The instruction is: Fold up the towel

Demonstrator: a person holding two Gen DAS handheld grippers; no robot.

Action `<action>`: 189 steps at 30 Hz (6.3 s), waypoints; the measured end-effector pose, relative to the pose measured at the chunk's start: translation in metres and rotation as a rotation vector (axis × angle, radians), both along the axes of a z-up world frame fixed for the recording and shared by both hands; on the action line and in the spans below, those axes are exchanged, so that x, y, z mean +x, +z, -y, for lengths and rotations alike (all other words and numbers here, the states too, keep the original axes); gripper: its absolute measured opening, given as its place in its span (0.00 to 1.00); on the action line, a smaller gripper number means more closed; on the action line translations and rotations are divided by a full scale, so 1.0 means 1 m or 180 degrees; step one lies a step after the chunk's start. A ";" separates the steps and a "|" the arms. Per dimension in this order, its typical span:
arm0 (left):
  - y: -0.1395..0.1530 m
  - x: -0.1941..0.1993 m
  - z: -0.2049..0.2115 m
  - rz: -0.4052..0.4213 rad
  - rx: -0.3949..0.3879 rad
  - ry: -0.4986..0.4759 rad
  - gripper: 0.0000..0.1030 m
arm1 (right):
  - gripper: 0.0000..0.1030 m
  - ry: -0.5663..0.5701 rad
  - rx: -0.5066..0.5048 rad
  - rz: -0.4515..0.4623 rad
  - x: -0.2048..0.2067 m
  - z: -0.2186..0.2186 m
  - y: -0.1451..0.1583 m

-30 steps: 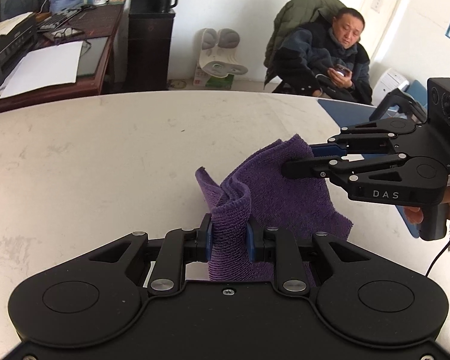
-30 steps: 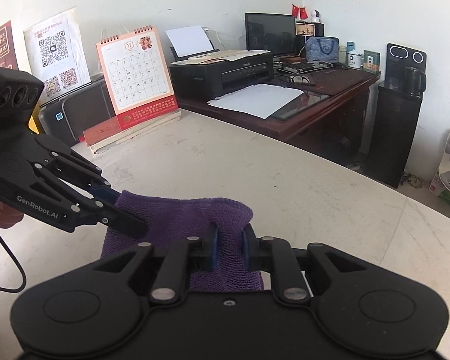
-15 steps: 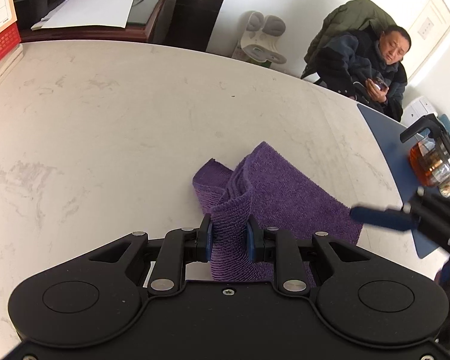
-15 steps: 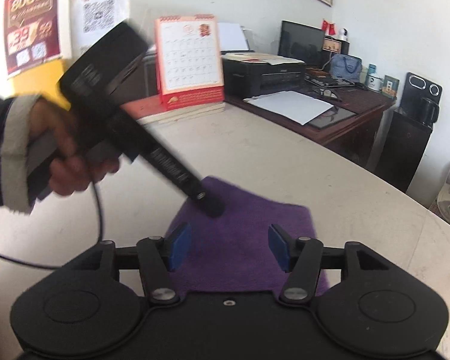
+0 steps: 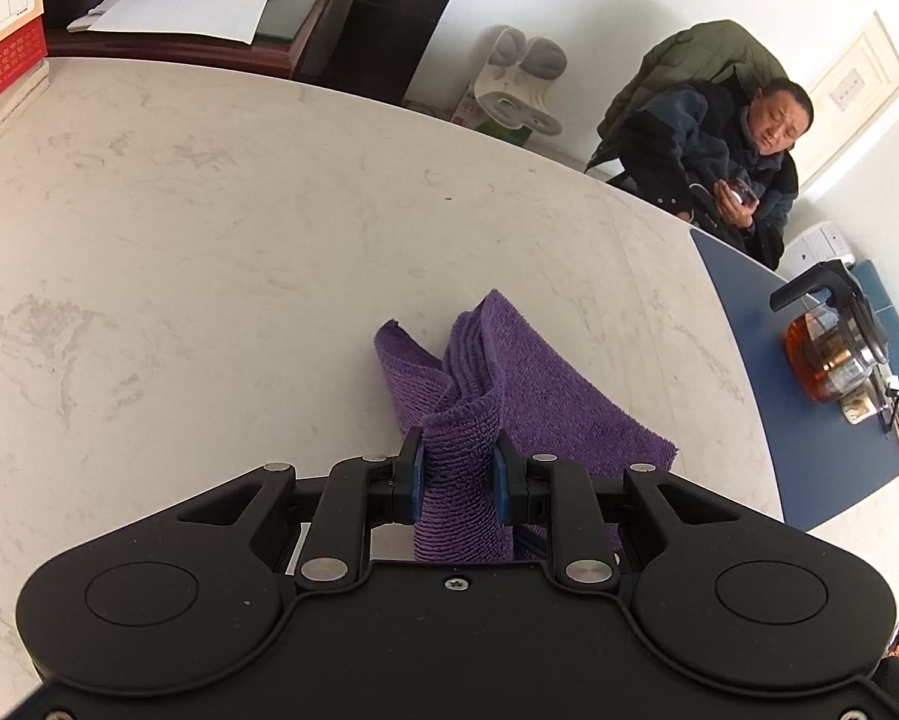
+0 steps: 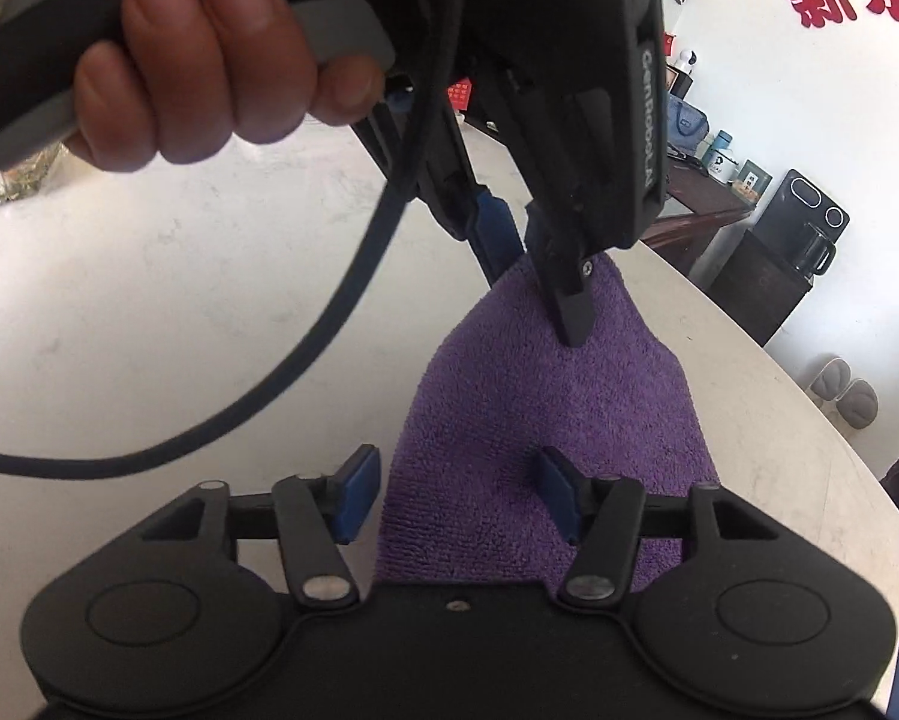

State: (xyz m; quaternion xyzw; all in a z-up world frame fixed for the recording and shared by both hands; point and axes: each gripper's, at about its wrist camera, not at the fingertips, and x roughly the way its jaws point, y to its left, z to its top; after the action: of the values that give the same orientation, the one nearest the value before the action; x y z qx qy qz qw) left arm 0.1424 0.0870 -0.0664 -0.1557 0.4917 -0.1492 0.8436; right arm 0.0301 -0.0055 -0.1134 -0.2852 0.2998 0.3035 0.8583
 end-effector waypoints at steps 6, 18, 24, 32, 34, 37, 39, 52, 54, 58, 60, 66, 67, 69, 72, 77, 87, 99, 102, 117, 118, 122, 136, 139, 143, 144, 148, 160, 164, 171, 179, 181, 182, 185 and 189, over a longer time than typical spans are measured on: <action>0.013 -0.010 -0.004 0.0082 -0.0139 0.0043 0.20 | 0.15 0.0221 -0.0180 0.0153 -0.008 0.004 0.023; 0.123 -0.083 0.004 0.0553 0.0038 0.0254 0.22 | 0.14 0.0451 0.1599 -0.0572 -0.024 0.058 0.133; 0.123 -0.073 0.056 0.0304 0.0273 0.0213 0.23 | 0.14 0.0042 0.2495 -0.1356 -0.010 0.128 0.104; 0.008 -0.039 0.159 -0.0209 0.0191 -0.0174 0.24 | 0.13 -0.0956 0.2004 -0.1644 -0.043 0.205 -0.004; 0.006 -0.040 0.167 -0.0193 0.0140 -0.0243 0.27 | 0.13 -0.0948 0.1891 -0.1598 -0.042 0.207 -0.005; 0.010 -0.045 0.167 -0.0125 0.0098 -0.0324 0.28 | 0.18 -0.0868 0.1696 -0.1485 -0.039 0.202 -0.004; 0.016 -0.046 0.163 -0.0088 0.0078 -0.0325 0.30 | 0.25 -0.0815 0.1566 -0.1409 -0.037 0.199 -0.002; 0.021 -0.105 0.146 0.0072 0.0507 -0.1073 0.37 | 0.34 -0.0467 0.0723 -0.0915 -0.026 0.179 0.006; 0.007 -0.105 0.155 -0.0007 0.0580 -0.1101 0.37 | 0.34 -0.0414 0.0594 -0.0838 -0.025 0.176 0.007; -0.020 -0.110 0.142 -0.0115 0.0632 -0.1005 0.36 | 0.33 -0.0303 0.0323 -0.0714 -0.021 0.171 0.008; -0.020 -0.114 0.138 -0.0078 0.0626 -0.0983 0.36 | 0.33 -0.0277 0.0295 -0.0765 -0.017 0.174 0.009; 0.008 -0.135 0.133 0.0300 0.0535 -0.1194 0.40 | 0.32 0.0054 0.0366 -0.0747 -0.005 0.153 0.039; 0.004 -0.137 0.135 0.0245 0.0562 -0.1235 0.40 | 0.32 0.0141 0.0336 -0.0777 -0.001 0.146 0.037; -0.009 -0.138 0.139 0.0141 0.0615 -0.1231 0.40 | 0.32 0.0316 0.0277 -0.0836 0.007 0.130 0.032; -0.019 -0.140 0.141 0.0122 0.0631 -0.1189 0.41 | 0.33 0.0523 0.0167 -0.0913 0.018 0.111 0.018; -0.005 -0.154 0.116 0.0174 0.0524 -0.0973 0.41 | 0.35 0.0248 0.0359 -0.0969 0.033 0.125 0.021; -0.032 -0.126 0.068 -0.0340 -0.0305 -0.0393 0.45 | 0.35 0.0160 0.0513 -0.1189 0.025 0.134 0.020; -0.007 -0.132 0.094 0.0038 -0.0444 -0.0665 0.45 | 0.36 0.0166 0.0544 -0.1238 0.027 0.135 0.008; -0.006 -0.135 0.096 0.0032 -0.0528 -0.0734 0.46 | 0.37 0.0167 0.0552 -0.1250 0.027 0.136 0.005; -0.024 -0.154 0.055 -0.0289 -0.0408 -0.0353 0.48 | 0.37 0.0221 0.0500 -0.1142 0.022 0.130 0.012; -0.025 -0.153 0.055 -0.0273 -0.0423 -0.0333 0.49 | 0.37 0.0224 0.0501 -0.1125 0.021 0.130 0.015; -0.033 -0.144 0.058 -0.0251 -0.0488 -0.0344 0.50 | 0.39 0.0362 0.0502 -0.1021 0.013 0.131 0.036; -0.020 -0.163 0.031 -0.0256 -0.0311 -0.0262 0.51 | 0.50 0.0892 0.0441 -0.1076 -0.047 0.139 0.038; -0.018 -0.167 0.036 -0.0233 -0.0320 -0.0320 0.51 | 0.41 0.0720 0.0593 -0.1174 -0.043 0.142 0.036; -0.018 -0.173 0.042 -0.0216 -0.0277 -0.0387 0.51 | 0.22 0.0489 0.0794 -0.1304 -0.038 0.146 0.033; -0.018 -0.174 0.044 -0.0210 -0.0261 -0.0407 0.51 | 0.17 0.0431 0.0844 -0.1336 -0.037 0.147 0.032; -0.017 -0.177 0.051 -0.0173 -0.0149 -0.0511 0.51 | 0.10 0.0197 0.1044 -0.1463 -0.031 0.150 0.029; -0.023 -0.148 0.086 -0.0008 0.0070 -0.0748 0.52 | 0.10 -0.0335 0.1665 -0.1695 -0.022 0.178 0.022; -0.032 -0.125 0.091 -0.0109 0.0007 -0.0755 0.53 | 0.10 -0.0418 0.1848 -0.1747 -0.023 0.191 0.014; -0.041 -0.112 0.093 -0.0461 -0.0383 -0.0986 0.65 | 0.10 -0.0542 0.2080 -0.1837 -0.022 0.206 -0.002; -0.021 -0.125 0.089 -0.0409 -0.0850 -0.1165 0.65 | 0.10 -0.0608 0.2161 -0.1900 -0.016 0.206 -0.016; -0.014 -0.132 0.090 -0.0360 -0.0866 -0.1211 0.66 | 0.10 -0.0616 0.2164 -0.1902 -0.014 0.205 -0.015; -0.013 -0.135 0.090 -0.0356 -0.0811 -0.1201 0.66 | 0.10 -0.0620 0.2165 -0.1903 -0.013 0.204 -0.015; -0.013 -0.139 0.087 -0.0400 -0.0596 -0.1132 0.66 | 0.10 -0.0631 0.2169 -0.1905 -0.011 0.203 -0.014; -0.029 -0.132 0.091 -0.0513 -0.0254 -0.1088 0.66 | 0.10 -0.0647 0.2175 -0.1909 -0.007 0.200 -0.013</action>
State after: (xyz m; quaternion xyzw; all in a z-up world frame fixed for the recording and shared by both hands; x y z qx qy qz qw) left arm 0.0102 -0.0038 -0.0957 -0.1147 0.5707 -0.2968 0.7570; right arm 0.0231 -0.2059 -0.1263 0.1451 0.4439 0.3683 0.8039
